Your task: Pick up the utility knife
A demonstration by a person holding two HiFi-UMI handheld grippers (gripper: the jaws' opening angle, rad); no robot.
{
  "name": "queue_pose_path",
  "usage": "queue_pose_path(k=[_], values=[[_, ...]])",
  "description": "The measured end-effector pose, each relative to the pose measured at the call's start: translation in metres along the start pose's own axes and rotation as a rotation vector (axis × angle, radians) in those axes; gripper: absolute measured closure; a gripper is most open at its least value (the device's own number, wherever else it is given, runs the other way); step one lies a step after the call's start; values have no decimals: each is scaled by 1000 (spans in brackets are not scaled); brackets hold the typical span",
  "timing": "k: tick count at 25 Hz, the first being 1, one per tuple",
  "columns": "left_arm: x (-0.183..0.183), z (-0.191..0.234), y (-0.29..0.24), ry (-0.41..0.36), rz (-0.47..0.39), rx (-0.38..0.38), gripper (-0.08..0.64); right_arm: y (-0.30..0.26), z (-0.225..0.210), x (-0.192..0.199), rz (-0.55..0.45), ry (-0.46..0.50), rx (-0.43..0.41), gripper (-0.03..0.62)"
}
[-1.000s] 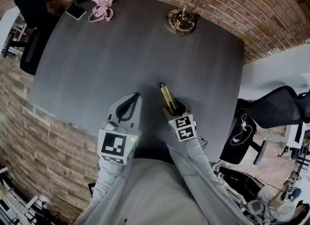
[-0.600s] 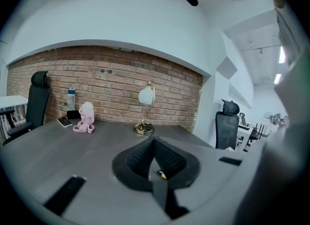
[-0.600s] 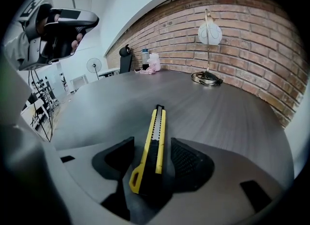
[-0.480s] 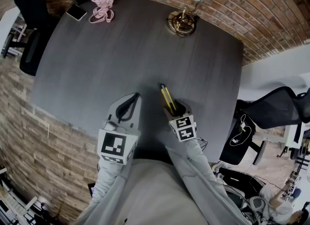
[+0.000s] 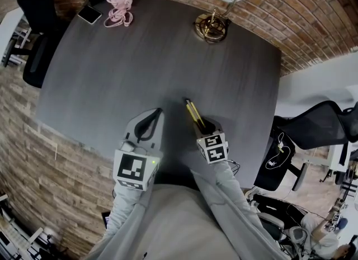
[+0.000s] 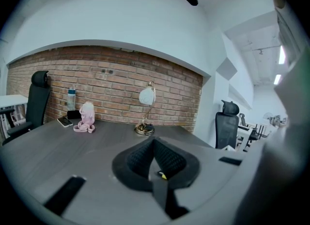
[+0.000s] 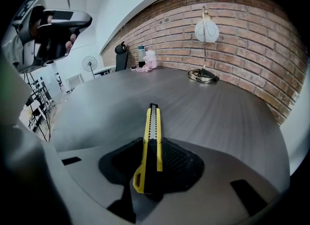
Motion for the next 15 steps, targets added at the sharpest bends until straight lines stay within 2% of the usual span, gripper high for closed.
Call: queue_pose_path(k=[6, 15], values=[[-3, 1, 2, -2, -5, 0, 540, 5, 0, -5, -20, 3, 6, 462], [-12, 1, 3, -20, -21, -1, 540, 21, -2, -26, -106, 1, 31, 463]])
Point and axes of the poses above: the fingertips, and each gripper's own axes: y backward along the fingers, z to its left, x out of its underside, the point moved 4 cm from there along y, backward along the fingers, and after that the axes turned 4 degrees about x, right-handed, at the moved point
